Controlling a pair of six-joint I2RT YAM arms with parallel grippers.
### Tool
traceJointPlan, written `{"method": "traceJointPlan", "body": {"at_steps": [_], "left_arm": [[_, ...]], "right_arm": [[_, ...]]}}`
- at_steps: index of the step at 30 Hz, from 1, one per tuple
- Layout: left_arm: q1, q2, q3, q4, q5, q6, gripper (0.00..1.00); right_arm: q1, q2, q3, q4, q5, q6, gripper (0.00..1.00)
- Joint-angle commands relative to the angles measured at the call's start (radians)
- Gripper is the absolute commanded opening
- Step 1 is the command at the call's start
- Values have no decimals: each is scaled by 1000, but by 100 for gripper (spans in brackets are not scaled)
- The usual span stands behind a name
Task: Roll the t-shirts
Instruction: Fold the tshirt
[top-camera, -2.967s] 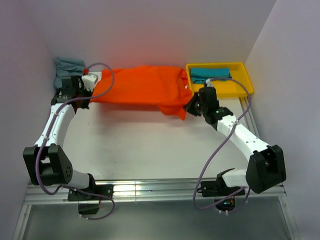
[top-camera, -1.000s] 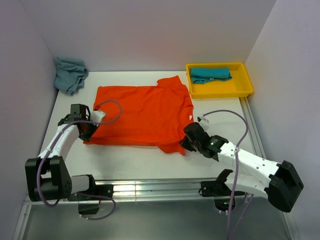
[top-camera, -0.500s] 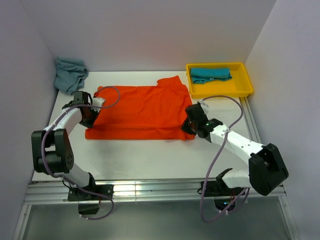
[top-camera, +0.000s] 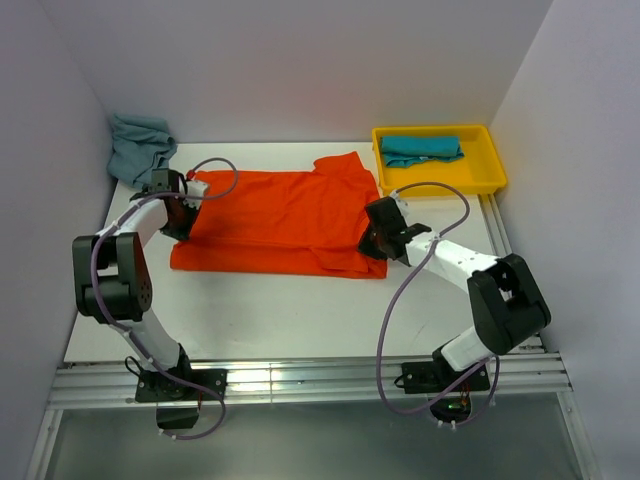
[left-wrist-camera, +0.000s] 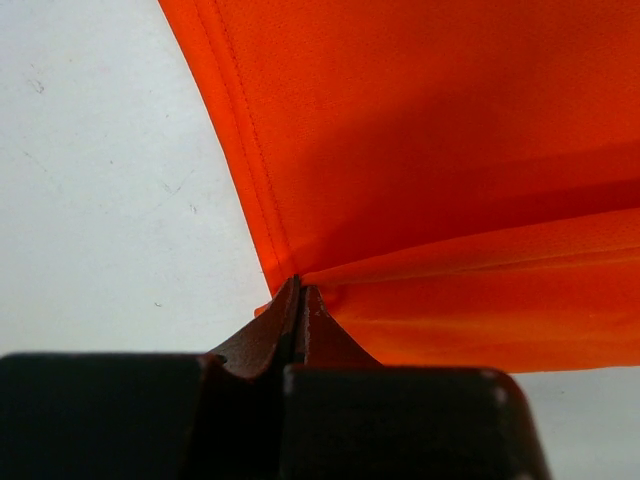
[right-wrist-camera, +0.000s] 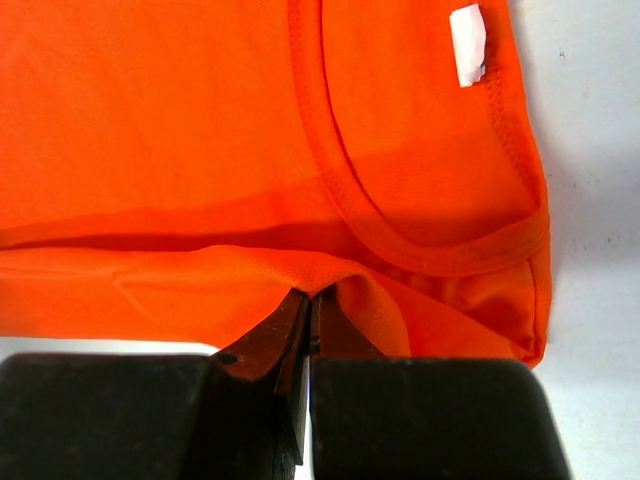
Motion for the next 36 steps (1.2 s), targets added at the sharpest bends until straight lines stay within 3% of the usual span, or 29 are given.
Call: {"method": "traceJointPlan", "body": {"at_steps": [1,11,17,21,36], "left_arm": [[-1,19,44,19,-38,-28,0],[-21,50,62,49,-83,-52,1],[-33,59,79,57,-109,-58,16],[-39,71,98,56,-124,-64,17],[-52,79,119,68,-162,-75,38]], "right_arm": [[-16,21,45,46,-5,-23,0],[-33,59,30,65,7,-29,0],[-41,55,7,79,10,-29,0],[-47,54,-18,102,2,-25,0],[-54,81,-24,126,-25,-28,0]]}}
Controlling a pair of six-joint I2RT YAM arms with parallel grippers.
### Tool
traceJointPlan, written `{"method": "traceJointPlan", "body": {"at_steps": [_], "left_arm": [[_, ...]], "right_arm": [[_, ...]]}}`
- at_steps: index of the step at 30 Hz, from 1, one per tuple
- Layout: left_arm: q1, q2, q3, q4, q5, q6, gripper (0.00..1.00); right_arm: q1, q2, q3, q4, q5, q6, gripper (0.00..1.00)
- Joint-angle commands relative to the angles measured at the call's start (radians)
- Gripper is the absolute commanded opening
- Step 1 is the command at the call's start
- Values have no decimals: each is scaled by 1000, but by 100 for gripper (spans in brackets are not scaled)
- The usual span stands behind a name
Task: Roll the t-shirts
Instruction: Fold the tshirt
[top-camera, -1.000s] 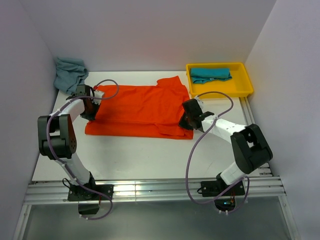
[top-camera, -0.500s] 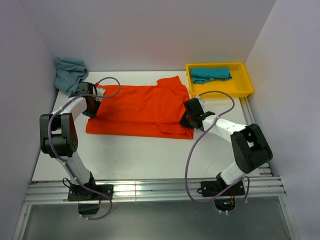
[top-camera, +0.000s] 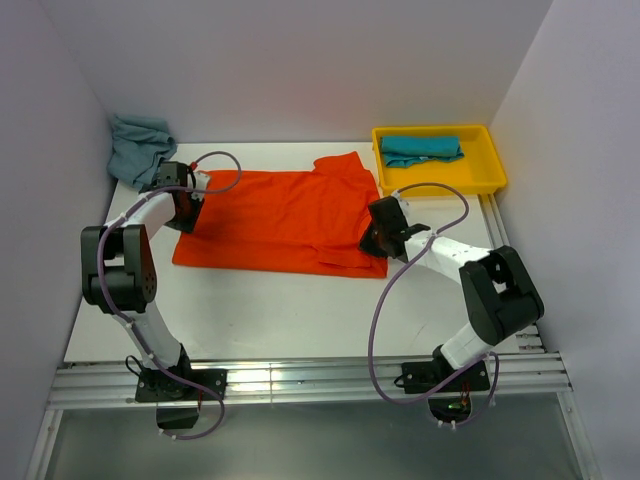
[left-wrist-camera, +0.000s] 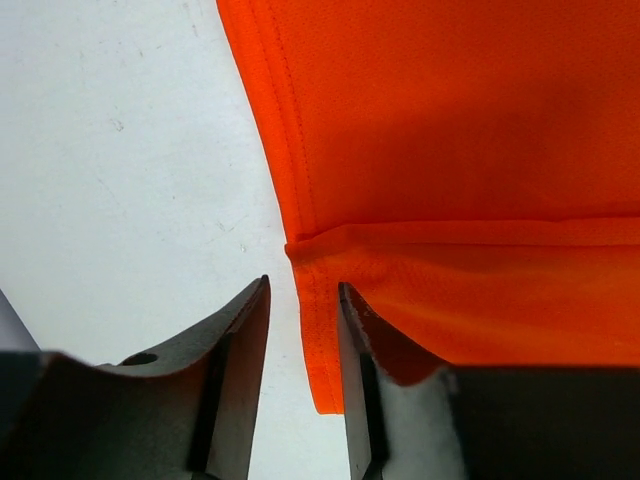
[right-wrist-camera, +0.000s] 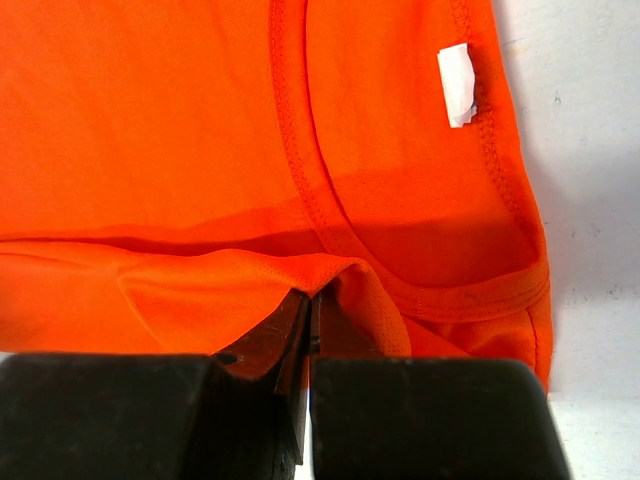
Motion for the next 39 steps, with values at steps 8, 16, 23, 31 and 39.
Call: {"method": "traceJointPlan", "body": {"at_steps": [8,16,23,31,39], "left_arm": [[-5,-43,35,0,-9,-13,48],[-5,-173,-39,-43,19,12,51],[-5,-299,-129,-76,52,25,52],[-5,-367,-214,-86,82,19,52],[-4,-416,-217,-116,112,4,52]], "right_arm": [[-15,39,16,16,-10,-12,8],[-16,21,56,-42,5,-29,52],[-16,-92,74,-120,42,-30,57],[2,-250,-14,-169,56,0,51],[82,-329,-149,-113,59,89,44]]}}
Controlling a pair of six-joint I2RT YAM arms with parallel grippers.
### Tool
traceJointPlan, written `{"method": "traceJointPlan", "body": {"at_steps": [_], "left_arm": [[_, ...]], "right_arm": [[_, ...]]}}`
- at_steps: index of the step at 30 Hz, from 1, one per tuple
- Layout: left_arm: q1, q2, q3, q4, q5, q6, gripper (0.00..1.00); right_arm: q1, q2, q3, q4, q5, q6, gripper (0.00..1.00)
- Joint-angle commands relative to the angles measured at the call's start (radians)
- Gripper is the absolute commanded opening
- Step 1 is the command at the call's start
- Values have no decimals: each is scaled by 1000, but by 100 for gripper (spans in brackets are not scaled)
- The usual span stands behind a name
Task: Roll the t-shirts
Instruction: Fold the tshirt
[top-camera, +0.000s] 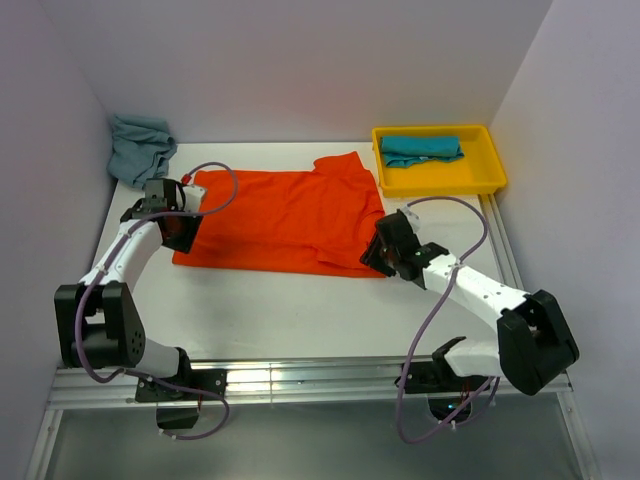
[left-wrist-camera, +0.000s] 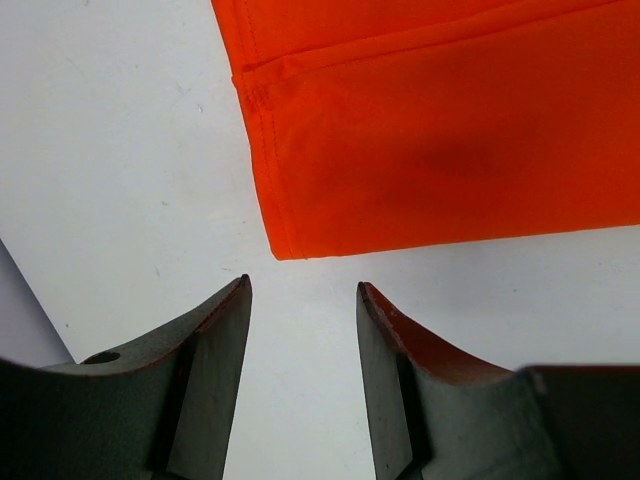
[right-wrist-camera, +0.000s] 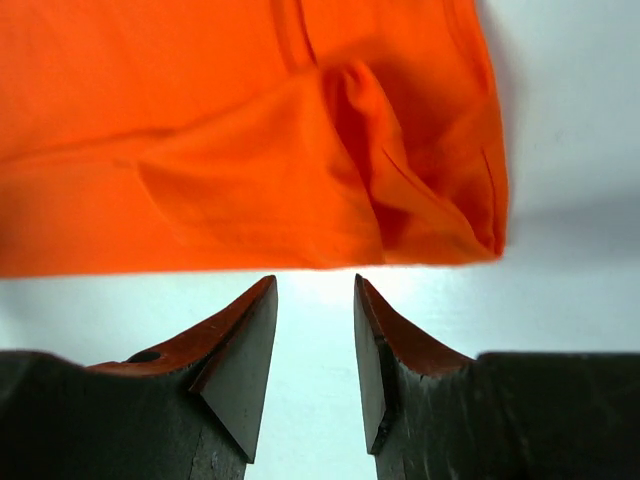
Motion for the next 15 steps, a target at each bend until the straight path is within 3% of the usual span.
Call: {"method": "traceJointPlan", "body": {"at_steps": [1,15], "left_arm": [[-4,-53,8,-14,33,-9,52],[-4,-62,17,-29,33,-8,52]], "right_arm": [[18,-39,-53,34,8,45,44],[21,91,-27,85,12,53,46]]}}
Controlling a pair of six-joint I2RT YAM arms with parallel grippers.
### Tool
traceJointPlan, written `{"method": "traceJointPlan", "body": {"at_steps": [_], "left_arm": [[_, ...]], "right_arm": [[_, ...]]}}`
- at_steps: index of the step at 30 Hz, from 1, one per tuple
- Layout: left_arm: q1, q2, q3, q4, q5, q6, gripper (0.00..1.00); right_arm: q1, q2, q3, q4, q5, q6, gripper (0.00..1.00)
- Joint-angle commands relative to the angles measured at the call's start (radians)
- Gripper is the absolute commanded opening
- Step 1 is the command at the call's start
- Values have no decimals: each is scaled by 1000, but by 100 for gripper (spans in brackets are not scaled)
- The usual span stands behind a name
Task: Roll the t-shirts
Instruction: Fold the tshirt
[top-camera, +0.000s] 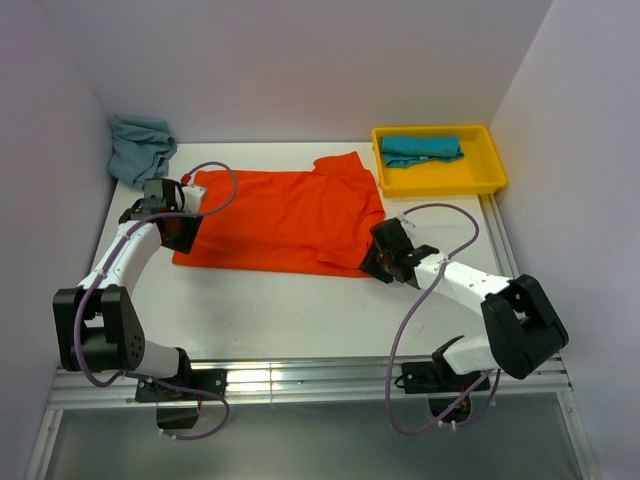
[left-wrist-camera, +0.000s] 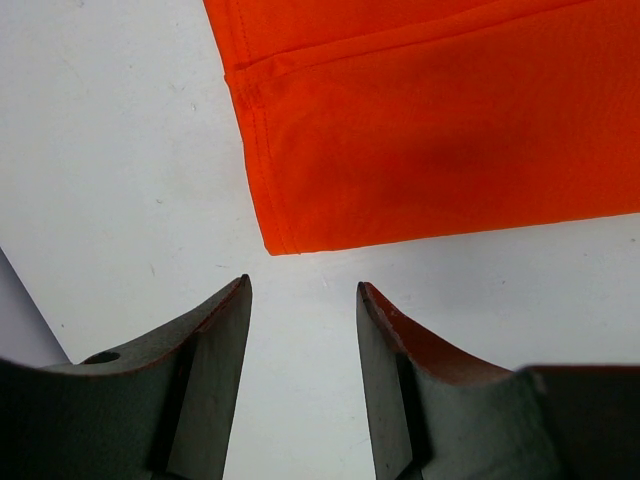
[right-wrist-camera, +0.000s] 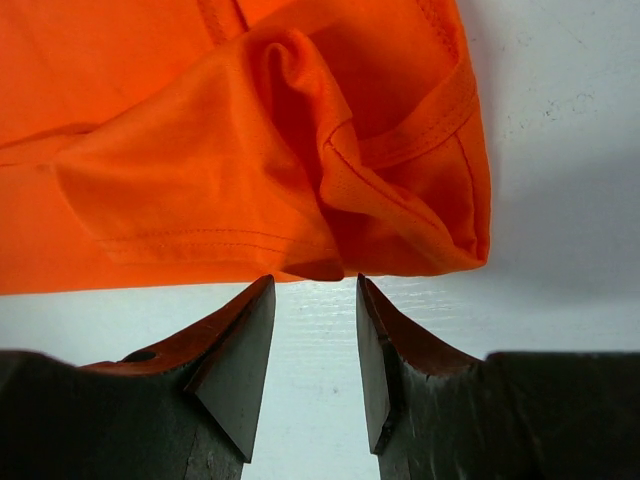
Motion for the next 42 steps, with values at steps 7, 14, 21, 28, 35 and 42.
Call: {"method": "traceJointPlan", "body": {"at_steps": [7,14,21,28,35,42], "left_arm": [[-3,-17,31,-13,17,-9,52],[-4,-2,34,-12,17,-13,51],[-4,21,36,-6,11,-10,51],[-4,52,36,0,8,-7,51],[-4,76,47,0,0,8,50],[-6,96,48,0,2,17,50]], "right_arm": [[-2,31,52,40,19,0,38],[-17,66,93,41,10,-12,5],[-57,132,204,23,-13,-49,0],[-114,215,279,41,-52,-75,0],[-157,338,371,62,-89,-83,0],[-174,464,466,90,-133,-61,0]]}}
